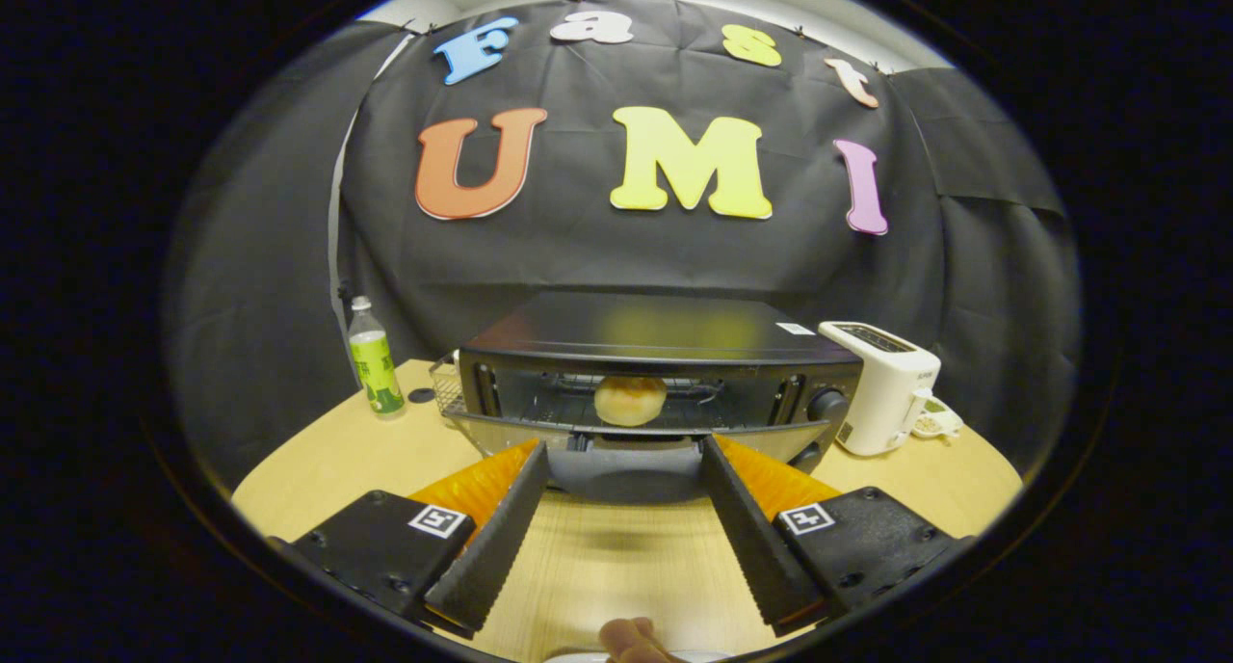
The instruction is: Open the toaster oven, put the food inside, and close the toaster oven door.
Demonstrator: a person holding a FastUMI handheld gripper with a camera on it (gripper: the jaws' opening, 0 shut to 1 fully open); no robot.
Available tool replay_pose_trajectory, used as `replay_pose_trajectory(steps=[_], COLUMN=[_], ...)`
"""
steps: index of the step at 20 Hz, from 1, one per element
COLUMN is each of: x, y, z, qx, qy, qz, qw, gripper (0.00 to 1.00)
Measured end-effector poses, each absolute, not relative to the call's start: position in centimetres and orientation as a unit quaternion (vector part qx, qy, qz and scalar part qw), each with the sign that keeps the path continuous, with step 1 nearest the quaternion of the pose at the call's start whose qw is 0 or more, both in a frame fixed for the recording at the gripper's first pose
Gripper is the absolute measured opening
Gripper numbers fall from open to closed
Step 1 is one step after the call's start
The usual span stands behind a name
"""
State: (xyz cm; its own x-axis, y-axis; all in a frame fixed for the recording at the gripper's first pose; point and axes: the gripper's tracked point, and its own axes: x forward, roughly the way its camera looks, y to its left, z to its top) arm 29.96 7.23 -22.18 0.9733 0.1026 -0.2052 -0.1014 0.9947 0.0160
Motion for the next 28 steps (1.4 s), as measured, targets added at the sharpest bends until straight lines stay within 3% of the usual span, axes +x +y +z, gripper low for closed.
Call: replay_pose_trajectory(steps=[4,17,23,28], x=[27.4,13.8,10.1,7.9], y=[7.0,3.1,-1.4,-2.5], z=[-18.6,-9.7,-7.5,-6.1], qx=[0.040,0.056,0.026,0.023], qy=[0.060,0.046,0.027,0.027], qz=[0.059,0.024,-0.020,-0.010], qw=[0.996,0.997,0.999,0.999], gripper=[1.00,1.00,1.00,1.00])
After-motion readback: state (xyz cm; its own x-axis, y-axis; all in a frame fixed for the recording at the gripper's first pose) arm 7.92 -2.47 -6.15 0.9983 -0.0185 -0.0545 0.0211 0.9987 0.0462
